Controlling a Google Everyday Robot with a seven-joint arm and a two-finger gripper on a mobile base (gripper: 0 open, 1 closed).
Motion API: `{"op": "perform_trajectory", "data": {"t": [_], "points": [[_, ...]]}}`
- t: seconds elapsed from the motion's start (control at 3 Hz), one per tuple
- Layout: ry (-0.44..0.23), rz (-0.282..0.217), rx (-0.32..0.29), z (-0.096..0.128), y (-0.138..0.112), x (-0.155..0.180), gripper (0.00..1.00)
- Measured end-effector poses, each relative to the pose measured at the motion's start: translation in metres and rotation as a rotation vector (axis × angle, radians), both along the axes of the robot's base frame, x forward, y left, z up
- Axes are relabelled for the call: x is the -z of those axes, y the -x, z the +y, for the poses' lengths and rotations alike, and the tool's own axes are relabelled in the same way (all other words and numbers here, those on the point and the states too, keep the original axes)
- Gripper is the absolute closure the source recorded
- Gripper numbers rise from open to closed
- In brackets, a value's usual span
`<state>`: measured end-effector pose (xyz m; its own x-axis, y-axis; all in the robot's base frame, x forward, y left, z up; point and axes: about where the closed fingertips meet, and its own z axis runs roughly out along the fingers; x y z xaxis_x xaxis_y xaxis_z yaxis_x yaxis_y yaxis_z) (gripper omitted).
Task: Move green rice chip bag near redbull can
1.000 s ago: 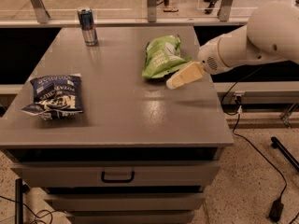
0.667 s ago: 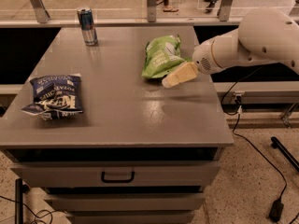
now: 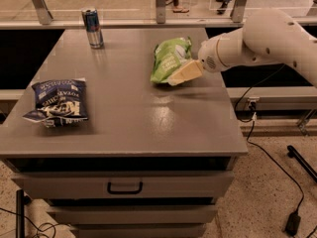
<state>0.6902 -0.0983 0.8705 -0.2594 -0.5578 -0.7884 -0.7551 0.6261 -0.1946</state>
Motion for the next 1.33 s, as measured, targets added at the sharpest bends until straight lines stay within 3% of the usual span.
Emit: {"op": "perform_trajectory", "data": {"t": [0.67, 1.33], "points": [[0.015, -0.025, -0.018, 0.0045, -0.0215, 0.0001, 0.41], [0.012, -0.006, -0.031, 0.0115, -0.0227, 0.0064, 0.87]]}}
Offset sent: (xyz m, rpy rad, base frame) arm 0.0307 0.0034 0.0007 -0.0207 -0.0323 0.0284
